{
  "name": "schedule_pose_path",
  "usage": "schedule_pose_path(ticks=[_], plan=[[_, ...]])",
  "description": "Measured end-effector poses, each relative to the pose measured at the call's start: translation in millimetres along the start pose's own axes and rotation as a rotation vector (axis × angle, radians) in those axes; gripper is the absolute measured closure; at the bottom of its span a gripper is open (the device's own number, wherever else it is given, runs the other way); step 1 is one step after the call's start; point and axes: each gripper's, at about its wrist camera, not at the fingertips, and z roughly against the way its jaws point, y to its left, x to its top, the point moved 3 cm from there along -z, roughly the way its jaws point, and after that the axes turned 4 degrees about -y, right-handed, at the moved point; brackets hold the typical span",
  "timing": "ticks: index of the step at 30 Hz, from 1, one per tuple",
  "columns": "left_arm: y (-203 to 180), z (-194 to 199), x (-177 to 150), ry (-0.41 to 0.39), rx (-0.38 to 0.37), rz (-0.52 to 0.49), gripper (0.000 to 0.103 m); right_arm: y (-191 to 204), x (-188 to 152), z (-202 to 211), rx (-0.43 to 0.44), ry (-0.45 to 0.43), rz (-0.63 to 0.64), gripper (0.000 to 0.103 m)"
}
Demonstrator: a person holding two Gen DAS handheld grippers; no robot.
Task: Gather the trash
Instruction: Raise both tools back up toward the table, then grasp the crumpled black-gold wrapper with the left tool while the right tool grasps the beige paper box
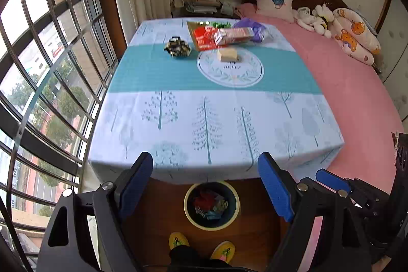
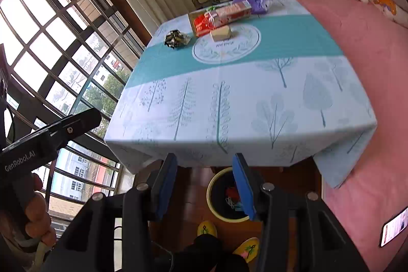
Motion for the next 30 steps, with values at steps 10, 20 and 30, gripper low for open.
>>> schedule_pose_path(ticks=[10, 20, 30], plan=[[0.0, 13.4, 34.5, -0.053, 0.015, 0.028, 0.02, -3.7, 38.6, 1.4, 0.01, -0.047, 0.06, 0.057], [27.9, -35.3, 80.7, -0.039, 0.021, 0.033, 0.02, 0.4, 84.3, -47.3, -0.017, -0.039, 0.066, 0.057], [76.4, -151.0, 172.6, 0.083, -0.063, -0.022, 0.02, 6.2, 162.0, -139.4, -0.114, -0.014, -0.033, 0.057]])
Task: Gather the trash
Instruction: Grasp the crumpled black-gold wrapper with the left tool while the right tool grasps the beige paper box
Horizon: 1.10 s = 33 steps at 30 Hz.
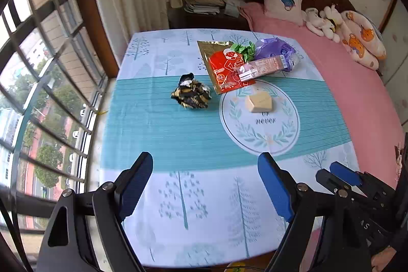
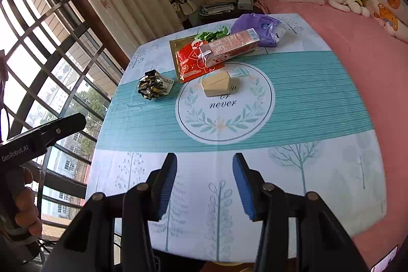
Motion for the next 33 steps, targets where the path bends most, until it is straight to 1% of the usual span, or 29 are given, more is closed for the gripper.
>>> schedule_pose_path(ticks=[2, 4, 6, 9, 13, 18, 22, 27, 33], plan=[[9.9, -23.4, 17.1, 0.024, -0.006, -0.026, 0.02, 3.6, 11.5, -22.5, -0.033, 0.006, 0.01, 0.057], [22.0, -51.1, 31.1, 0.054, -0.011, -0.045, 0.02, 6.7, 24.7, -47.7, -0.066, 0.014, 0.018, 0.053], [29.6, -77.1, 40.1, 0.089, -0.025, -0.056, 0.02, 8.8, 36.9, -72.9, -0.093, 0.017, 0.024, 0.046], [38.4, -116.3, 53.3, 0.141, -0.06, -0.067, 0.02, 11.9, 52.5, -102.9, -0.133, 0.015, 0.053, 0.042], [45.3, -157.0, 67.2, 0.184, -0.11, -0.057, 0.02, 14.9, 66.5, -134.0, -0.181, 0.018, 0.111, 0.04], [40.3, -181.7, 76.3, 0.206, -0.156, -0.067, 0.02, 14.4, 73.7, -160.6, -0.226, 0.041, 0.168, 0.039], [32.8, -197.7, 75.8, 0.229, -0.168, -0.096, 0.02, 12.1, 74.1, -170.1, -0.25, 0.047, 0.196, 0.037], [27.9, -217.9, 74.3, 0.257, -0.148, -0.112, 0.02, 6.1, 73.6, -179.3, -0.253, 0.075, 0.179, 0.037], [29.1, -238.3, 79.2, 0.282, -0.145, -0.078, 0.02, -0.2, 72.6, -180.8, -0.217, 0.067, 0.144, 0.037]])
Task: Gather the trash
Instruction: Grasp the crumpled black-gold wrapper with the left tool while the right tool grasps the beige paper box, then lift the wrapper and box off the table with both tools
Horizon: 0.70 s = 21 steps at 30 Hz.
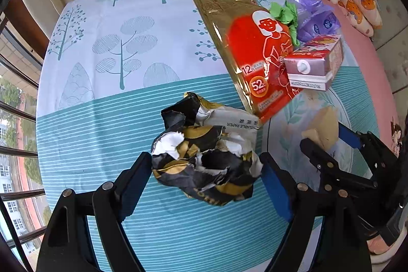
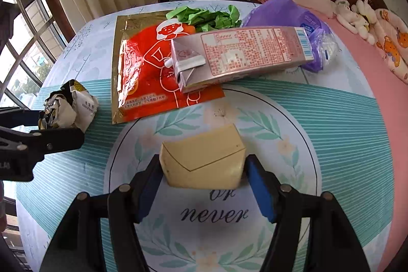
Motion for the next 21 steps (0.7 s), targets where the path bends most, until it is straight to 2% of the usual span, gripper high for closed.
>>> schedule_pose_path(ticks=[5, 6, 21], plan=[[0.5, -3.4, 3.6, -0.018, -0.002, 0.001, 0.024, 5.1, -1.9, -0.9, -0.014, -0.014, 0.031, 0.037], [0.1, -1.8, 2.8, -0.023, 0.002, -0.007, 0.025, 5.2, -1.5, -0.7, -0.009, -0.02, 0.032, 0.04], [-11.2, 22.6, -10.5, -0.086, 0.053, -0.077, 0.029, -3.9, -19.5, 13.8, -0.001, -0.002, -0.079, 0.041]])
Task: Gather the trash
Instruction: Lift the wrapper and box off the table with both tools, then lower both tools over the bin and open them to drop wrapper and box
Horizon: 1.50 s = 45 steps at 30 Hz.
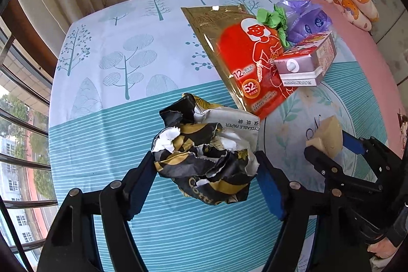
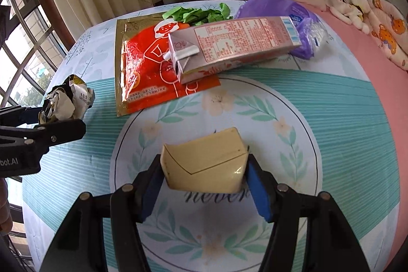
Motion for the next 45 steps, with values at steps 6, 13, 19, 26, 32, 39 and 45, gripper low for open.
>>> schedule_pose_path(ticks=[6, 13, 19, 26, 32, 39, 45], plan=[[-13.5, 11.4, -10.4, 0.02, -0.01, -0.029, 0.029, -9.0, -18.3, 14.7, 0.011, 0.013, -0.08, 0.041], [-28.0, 41.7, -23.4, 0.015, -0.042, -0.059, 0.03, -13.0, -40.5, 46.9, 0.034, 0.014, -0.17, 0.041], [-37.8, 80.4, -35.9, -0.016, -0.073, -0.066, 0.03, -5.9, -53.0, 83.5, 0.056, 0.0, -0.179, 0.041], [-51.7, 126.4, -58.4, -0.055, -0.12, -0.023, 0.03, -4.6, -61.0, 137.5, 0.086, -0.071, -0.115, 0.041], [-77.6, 167.5, -93.7, -0.121, -0.097, 0.039, 0.03, -18.5, -78.2, 188.2, 0.147, -0.141, -0.041, 0.041], [-124.4, 203.9, -151.5, -0.176, -0.064, 0.08, 0.029, -51.1, -127.9, 236.1, 0.188, -0.182, 0.017, 0.041], [-162.9, 226.0, -208.6, -0.2, -0.038, 0.123, 0.029, -83.1, -177.0, 259.5, 0.22, -0.17, 0.029, 0.041]])
